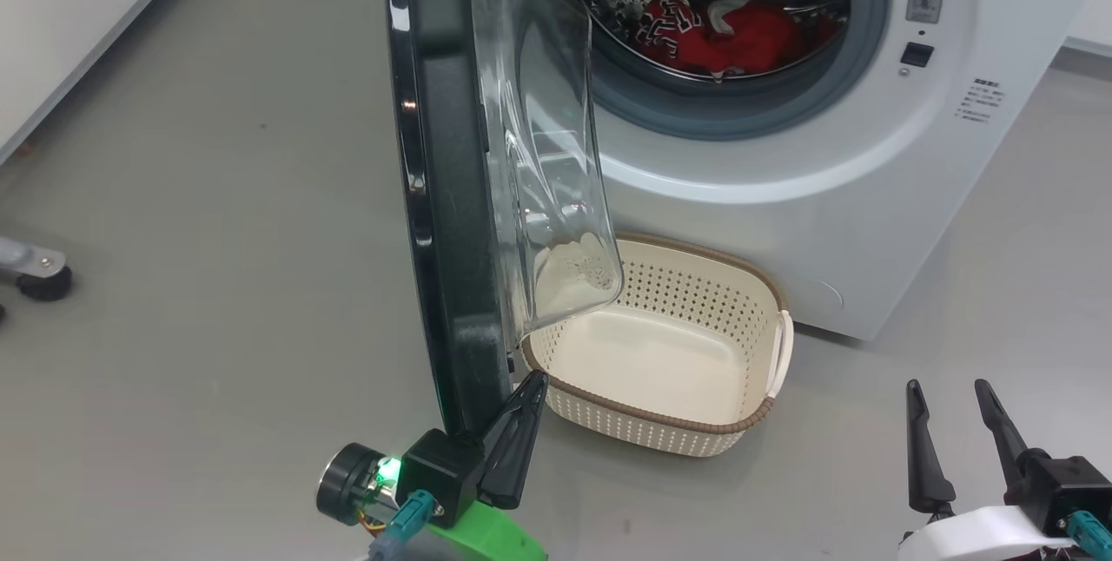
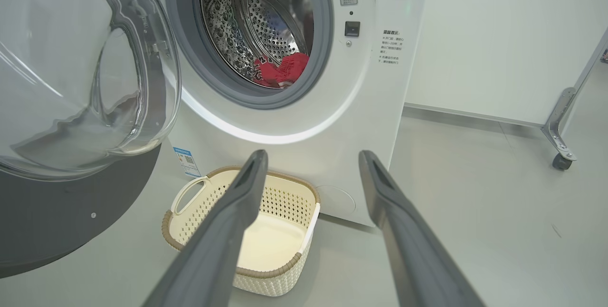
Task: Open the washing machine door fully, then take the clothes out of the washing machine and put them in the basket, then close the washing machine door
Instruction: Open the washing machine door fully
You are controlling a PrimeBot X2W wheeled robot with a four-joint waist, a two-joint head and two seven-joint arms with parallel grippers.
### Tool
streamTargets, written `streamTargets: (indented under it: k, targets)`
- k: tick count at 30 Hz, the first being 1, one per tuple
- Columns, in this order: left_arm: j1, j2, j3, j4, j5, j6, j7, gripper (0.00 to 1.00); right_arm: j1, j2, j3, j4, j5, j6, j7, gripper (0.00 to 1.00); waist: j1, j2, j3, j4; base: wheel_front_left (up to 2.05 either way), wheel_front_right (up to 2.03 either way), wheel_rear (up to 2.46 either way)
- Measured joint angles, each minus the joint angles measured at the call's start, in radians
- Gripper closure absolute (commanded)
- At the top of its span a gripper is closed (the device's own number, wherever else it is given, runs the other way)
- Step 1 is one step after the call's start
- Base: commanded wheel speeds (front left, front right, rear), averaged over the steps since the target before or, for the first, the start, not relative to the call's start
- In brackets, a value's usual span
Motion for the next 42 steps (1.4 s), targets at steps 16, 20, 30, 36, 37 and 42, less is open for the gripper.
streamTargets:
  k: [16, 20, 30, 36, 37, 42]
  targets:
    - [0.033, 0.000, 0.126, 0.024, 0.012, 0.000, -0.019, 1.00, 0.000, 0.008, 0.017, -0.002, -0.016, 0.012, 0.000, 0.00, 0.0000, 0.0000, -0.009, 0.106, 0.00, 0.00, 0.00]
    - [0.036, 0.000, 0.170, 0.033, 0.019, 0.000, -0.027, 1.00, 0.000, 0.009, 0.017, -0.001, -0.016, 0.012, 0.000, 0.00, 0.0000, 0.0000, -0.008, 0.107, 0.00, 0.00, 0.00]
    - [0.039, -0.002, 0.303, 0.066, 0.043, 0.000, -0.036, 1.00, -0.002, 0.010, 0.026, 0.001, -0.019, 0.017, 0.000, 0.00, 0.0000, 0.0000, -0.004, 0.098, 0.00, 0.00, 0.00]
    - [0.038, -0.002, 0.372, 0.085, 0.061, 0.000, -0.040, 1.00, -0.003, 0.009, 0.025, 0.000, -0.023, 0.017, 0.000, 0.00, 0.0000, 0.0000, 0.008, 0.083, 0.00, 0.00, 0.00]
    - [0.037, -0.002, 0.380, 0.087, 0.062, 0.000, -0.040, 1.00, -0.003, 0.008, 0.025, 0.000, -0.023, 0.017, 0.000, 0.00, 0.0000, 0.0000, 0.010, 0.081, 0.00, 0.00, 0.00]
    - [0.022, -0.007, 0.422, 0.113, 0.063, 0.000, -0.041, 1.00, -0.004, 0.007, 0.016, 0.001, -0.023, 0.017, 0.000, 0.00, 0.0000, 0.0000, 0.018, 0.074, 0.00, 0.00, 0.00]
